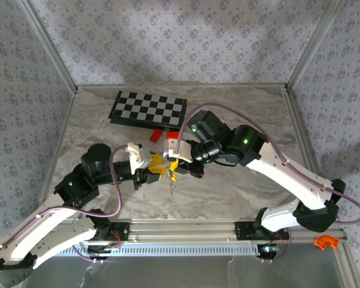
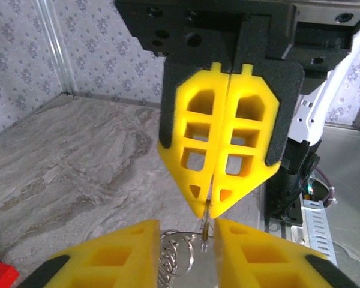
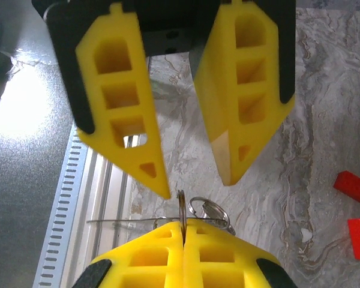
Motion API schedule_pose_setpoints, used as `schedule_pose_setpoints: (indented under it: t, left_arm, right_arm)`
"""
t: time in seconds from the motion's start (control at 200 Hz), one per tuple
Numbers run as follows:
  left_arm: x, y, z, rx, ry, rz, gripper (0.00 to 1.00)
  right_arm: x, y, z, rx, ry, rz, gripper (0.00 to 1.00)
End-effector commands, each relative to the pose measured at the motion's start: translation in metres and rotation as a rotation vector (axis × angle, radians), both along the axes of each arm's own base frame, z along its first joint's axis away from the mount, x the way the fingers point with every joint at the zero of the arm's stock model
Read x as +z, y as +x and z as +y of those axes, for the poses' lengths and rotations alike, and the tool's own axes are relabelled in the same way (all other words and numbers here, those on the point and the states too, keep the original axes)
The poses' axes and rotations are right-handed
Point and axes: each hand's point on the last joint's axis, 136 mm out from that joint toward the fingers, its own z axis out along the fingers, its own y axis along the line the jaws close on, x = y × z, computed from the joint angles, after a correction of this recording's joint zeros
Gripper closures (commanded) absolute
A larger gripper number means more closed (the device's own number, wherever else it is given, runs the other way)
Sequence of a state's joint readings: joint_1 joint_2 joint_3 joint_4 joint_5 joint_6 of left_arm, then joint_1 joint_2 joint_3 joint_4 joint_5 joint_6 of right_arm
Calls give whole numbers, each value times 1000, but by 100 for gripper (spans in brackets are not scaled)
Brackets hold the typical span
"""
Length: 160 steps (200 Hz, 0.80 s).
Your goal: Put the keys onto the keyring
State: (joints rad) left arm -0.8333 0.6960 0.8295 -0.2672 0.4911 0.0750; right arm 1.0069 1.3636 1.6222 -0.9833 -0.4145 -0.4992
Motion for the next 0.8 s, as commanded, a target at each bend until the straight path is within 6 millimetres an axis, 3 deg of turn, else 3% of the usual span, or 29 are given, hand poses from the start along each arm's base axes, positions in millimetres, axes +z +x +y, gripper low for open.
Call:
schedule_pose_setpoints:
  t: [0.0, 0.23, 0.63, 0.795]
  left_arm:
    - [-3, -7, -3, -40, 3, 32, 66]
    - [-9, -6, -3, -38, 18, 49, 69]
    - [-3, -4, -7, -36, -12, 55, 100]
    - [6, -6, -5, -34, -60, 48, 100]
  right_arm:
    - [8, -1, 4, 19, 27, -26, 100]
    - [9, -3, 4, 25, 38, -25, 100]
    - [3, -6, 9, 43, 41, -3, 100]
    - [4, -6, 10, 44, 50, 1, 100]
